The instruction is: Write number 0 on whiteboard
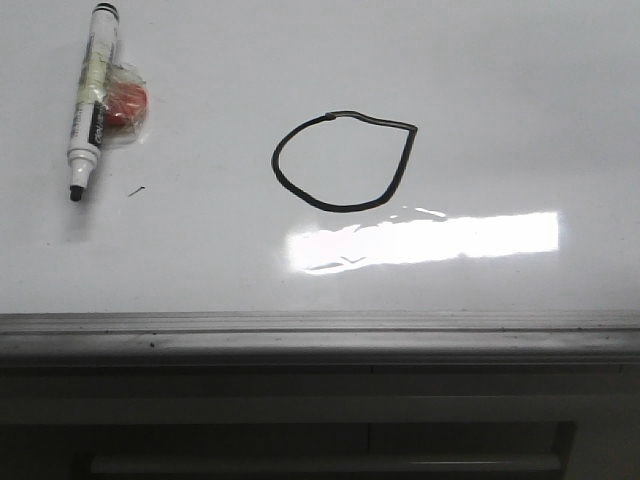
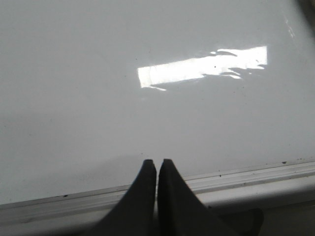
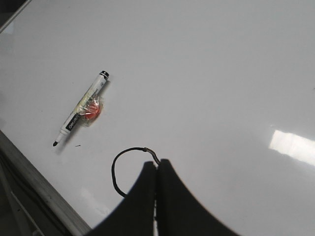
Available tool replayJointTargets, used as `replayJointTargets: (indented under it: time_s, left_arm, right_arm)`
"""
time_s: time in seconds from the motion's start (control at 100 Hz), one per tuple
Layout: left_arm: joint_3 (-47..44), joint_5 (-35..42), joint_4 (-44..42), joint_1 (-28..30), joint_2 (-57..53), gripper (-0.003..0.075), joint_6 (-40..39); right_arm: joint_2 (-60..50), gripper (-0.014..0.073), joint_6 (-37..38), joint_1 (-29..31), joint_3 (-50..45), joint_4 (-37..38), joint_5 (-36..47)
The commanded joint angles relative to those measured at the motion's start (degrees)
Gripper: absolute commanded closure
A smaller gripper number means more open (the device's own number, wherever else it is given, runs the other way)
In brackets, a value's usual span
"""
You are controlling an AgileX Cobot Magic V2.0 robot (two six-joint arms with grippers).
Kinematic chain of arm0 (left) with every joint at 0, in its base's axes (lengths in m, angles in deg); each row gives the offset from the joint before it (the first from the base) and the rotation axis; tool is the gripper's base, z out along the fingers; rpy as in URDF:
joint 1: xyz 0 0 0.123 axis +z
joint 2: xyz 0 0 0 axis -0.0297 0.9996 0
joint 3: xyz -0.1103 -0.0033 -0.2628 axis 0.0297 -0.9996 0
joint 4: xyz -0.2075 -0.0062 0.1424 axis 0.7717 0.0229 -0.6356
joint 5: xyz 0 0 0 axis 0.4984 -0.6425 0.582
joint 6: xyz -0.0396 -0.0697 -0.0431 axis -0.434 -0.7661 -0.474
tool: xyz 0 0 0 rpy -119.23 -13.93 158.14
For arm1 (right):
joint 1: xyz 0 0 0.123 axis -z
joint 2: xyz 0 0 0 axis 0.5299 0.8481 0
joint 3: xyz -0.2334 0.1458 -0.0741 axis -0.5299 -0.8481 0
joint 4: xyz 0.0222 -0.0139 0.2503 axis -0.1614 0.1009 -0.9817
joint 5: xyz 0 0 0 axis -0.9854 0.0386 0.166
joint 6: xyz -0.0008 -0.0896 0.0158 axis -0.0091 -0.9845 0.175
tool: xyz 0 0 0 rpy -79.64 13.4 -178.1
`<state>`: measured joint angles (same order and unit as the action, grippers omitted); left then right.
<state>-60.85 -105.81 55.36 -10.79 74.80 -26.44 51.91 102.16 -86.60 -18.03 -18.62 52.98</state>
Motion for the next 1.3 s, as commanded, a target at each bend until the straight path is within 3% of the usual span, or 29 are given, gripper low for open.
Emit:
replayJointTargets:
  time_s: [0.0,0.66,0.83,1.14,1.21,1.29]
  left_arm:
    - [-1.71,2.43,0.94,0.17,-1.54,0.074,-0.11]
    - [-1.71,2.43,0.94,0.17,-1.54,0.074,-0.11]
    - [-1.71,2.43,0.94,0.17,-1.54,0.074,-0.11]
    - [-1.71,2.43,0.94,0.17,-1.54,0.074,-0.11]
    - [-1.71,2.43,0.94,0.17,-1.54,0.074,-0.11]
    - [-1.71,2.43,0.94,0.17,-1.54,0.074,-0.11]
  right_arm:
    - [0.05,0.0662,0.0,0.34,1.57,1.91,3.26]
    - [0.05,0.0662,0.0,0.34,1.17,2.02,3.26]
    - [-1.3,0.0662,0.0,0.34,-2.85,3.66,-4.46]
    - [-1.87,0.0662,0.0,0.56,-8.92,6.01,6.68]
    - [-1.87,0.0662,-5.22,2.4,-9.2,-1.24,8.59]
    - [-1.87,0.0662,-23.72,7.54,-9.45,-13.97,13.38]
